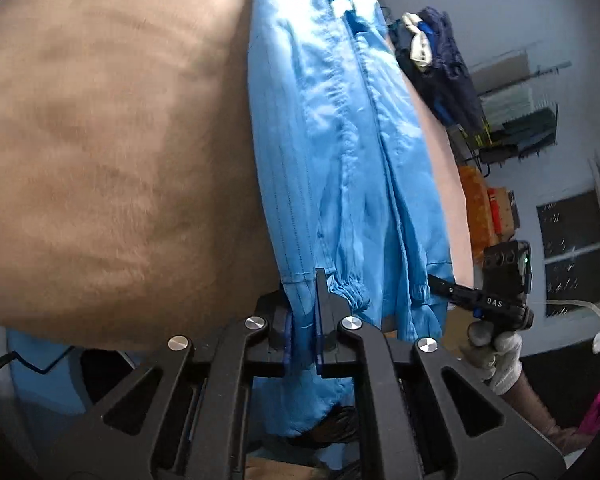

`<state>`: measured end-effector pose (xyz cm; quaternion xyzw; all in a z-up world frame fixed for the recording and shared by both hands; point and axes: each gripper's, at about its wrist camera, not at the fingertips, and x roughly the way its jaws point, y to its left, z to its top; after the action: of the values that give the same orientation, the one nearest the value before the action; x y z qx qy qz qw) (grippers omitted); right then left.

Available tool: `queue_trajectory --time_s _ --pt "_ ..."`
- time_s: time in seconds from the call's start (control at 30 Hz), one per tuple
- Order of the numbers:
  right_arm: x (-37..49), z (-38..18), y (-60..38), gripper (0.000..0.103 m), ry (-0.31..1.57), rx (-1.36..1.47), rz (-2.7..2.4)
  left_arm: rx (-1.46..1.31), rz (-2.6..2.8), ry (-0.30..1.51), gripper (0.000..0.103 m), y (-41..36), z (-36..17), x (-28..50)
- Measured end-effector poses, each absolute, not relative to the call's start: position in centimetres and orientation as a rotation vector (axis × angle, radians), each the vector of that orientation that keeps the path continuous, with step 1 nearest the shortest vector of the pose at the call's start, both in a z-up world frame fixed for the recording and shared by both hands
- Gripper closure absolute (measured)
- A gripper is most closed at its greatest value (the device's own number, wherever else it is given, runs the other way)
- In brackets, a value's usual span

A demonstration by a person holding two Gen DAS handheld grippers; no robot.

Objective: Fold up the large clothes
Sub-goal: 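Grasp the jacket hem with the left tool while the right tool grasps the folded edge, then lift the jacket hem with both tools and fold it toward the collar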

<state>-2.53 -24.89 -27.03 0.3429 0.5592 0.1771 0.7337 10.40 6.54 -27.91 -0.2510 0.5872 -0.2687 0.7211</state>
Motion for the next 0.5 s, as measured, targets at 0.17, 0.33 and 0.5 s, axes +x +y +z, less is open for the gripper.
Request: queue_trajectory --time_s 0.17,0.33,0.5 --pt "-2.2 -24.6 -25.7 0.101 1.180 0.758 0.407 -0.598 -0.645 1.249 0.098 6.7 -25.8 10.7" --pt "-0.2 -21.9 -26.1 0.101 1.107 0.772 0.426 -0.642 -0.686 1.170 0.098 6.6 -22.7 12.6" --pt "2.1 -19.2 -26.9 0.101 1.033 0.750 0.441 -0.644 -0.689 1.108 0.098 6.5 -20.4 15.5"
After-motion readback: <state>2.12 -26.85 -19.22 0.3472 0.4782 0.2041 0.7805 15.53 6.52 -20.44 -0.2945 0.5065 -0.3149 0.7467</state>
